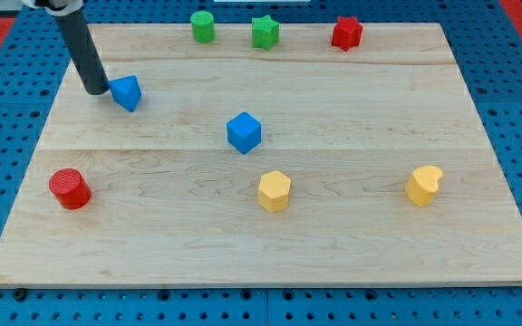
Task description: Push the blue triangle towards the blue cube
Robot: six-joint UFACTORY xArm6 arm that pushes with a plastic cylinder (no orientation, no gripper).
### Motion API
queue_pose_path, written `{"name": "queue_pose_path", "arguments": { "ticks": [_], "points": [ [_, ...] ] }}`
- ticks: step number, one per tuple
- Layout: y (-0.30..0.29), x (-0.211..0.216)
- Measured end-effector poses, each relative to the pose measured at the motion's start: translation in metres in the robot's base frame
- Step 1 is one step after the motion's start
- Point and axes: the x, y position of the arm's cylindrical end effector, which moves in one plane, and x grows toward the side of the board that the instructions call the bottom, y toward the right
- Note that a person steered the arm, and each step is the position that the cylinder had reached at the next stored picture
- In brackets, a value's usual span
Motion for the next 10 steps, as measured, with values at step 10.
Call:
{"name": "queue_pose_path", "arguments": {
  "ticks": [10],
  "points": [
    [0.045,0.019]
  ]
}}
